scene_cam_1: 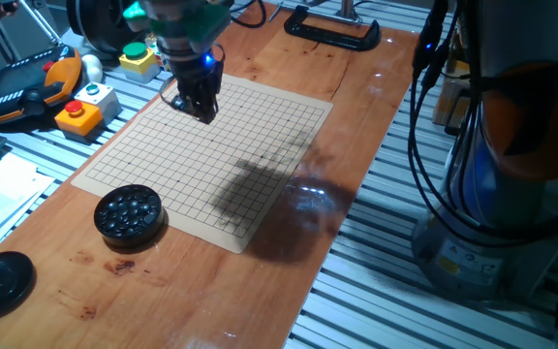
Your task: Play the first move as black on the 3-4 point in the upper right corner of the Go board
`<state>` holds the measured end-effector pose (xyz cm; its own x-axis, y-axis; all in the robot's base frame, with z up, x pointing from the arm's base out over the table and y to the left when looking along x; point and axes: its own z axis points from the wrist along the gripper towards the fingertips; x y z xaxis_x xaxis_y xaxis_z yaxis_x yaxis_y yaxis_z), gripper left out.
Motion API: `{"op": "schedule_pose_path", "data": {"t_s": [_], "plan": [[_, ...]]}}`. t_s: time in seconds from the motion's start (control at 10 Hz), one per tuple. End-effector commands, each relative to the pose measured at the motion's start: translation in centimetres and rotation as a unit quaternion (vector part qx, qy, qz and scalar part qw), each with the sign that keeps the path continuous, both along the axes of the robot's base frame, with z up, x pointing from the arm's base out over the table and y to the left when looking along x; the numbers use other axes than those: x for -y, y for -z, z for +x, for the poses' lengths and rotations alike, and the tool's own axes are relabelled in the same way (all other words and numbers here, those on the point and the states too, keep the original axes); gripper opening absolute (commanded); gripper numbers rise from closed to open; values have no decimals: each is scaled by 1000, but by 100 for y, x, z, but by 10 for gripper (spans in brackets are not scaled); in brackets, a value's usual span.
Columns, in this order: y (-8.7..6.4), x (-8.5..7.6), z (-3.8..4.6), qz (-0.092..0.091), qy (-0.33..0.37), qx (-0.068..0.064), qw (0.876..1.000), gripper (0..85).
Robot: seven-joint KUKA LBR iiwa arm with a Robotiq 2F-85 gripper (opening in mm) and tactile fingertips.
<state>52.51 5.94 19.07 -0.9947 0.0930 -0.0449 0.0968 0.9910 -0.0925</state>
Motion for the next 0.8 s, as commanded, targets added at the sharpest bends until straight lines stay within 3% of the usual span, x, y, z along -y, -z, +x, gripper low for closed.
{"op": "schedule_pose_path", "data": {"t_s": [0.0,0.2,0.5,0.7], "plan": [[22,2,25,-1,5,2,1000,7],[78,22,101,10,13,1,1000,7],[120,-21,150,36,11,-4,999,7],[128,-212,151,29,6,-3,1000,7]]}}
